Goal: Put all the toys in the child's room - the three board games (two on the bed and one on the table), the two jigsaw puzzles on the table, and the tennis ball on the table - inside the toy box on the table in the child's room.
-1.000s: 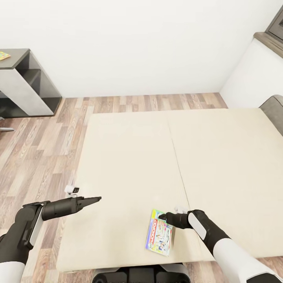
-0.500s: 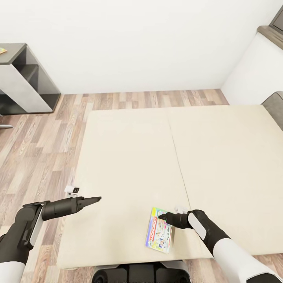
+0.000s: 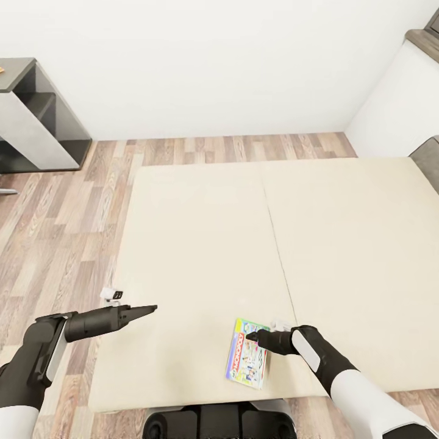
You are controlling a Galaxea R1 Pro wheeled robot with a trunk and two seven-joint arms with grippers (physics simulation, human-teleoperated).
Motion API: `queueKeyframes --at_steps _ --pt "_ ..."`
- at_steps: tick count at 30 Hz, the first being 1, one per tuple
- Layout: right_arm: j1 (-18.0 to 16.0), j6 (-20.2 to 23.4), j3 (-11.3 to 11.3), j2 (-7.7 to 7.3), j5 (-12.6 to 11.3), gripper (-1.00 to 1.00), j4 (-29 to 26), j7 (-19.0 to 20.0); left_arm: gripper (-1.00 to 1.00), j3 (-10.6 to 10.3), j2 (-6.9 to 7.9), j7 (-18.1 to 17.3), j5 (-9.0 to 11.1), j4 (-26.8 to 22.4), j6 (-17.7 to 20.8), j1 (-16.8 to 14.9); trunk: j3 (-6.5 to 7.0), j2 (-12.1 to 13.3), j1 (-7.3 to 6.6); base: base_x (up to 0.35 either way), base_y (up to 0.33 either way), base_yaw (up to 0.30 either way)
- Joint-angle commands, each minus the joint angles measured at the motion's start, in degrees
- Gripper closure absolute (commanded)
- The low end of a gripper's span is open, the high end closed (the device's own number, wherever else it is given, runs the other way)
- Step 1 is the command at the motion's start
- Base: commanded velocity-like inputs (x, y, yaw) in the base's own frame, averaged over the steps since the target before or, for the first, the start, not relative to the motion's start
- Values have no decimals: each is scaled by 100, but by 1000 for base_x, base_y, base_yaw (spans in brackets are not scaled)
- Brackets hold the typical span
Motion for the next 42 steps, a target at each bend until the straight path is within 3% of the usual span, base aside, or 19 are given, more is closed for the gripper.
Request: queueKeyframes --at_steps 1,31,42 --pt "-3 12 25 -8 12 -100 -5 17 -100 0 1 -23 -2 -2 61 -2 -15 -6 2 0 0 0" --pt "-3 -9 26 -1 13 -100 -5 17 -100 0 -2 -23 -4 -2 61 -2 -253 -6 2 0 0 0" --pt "14 -418 42 -1 19 -100 -4 17 -100 0 -7 -23 -3 -1 61 -2 -255 -6 2 0 0 0"
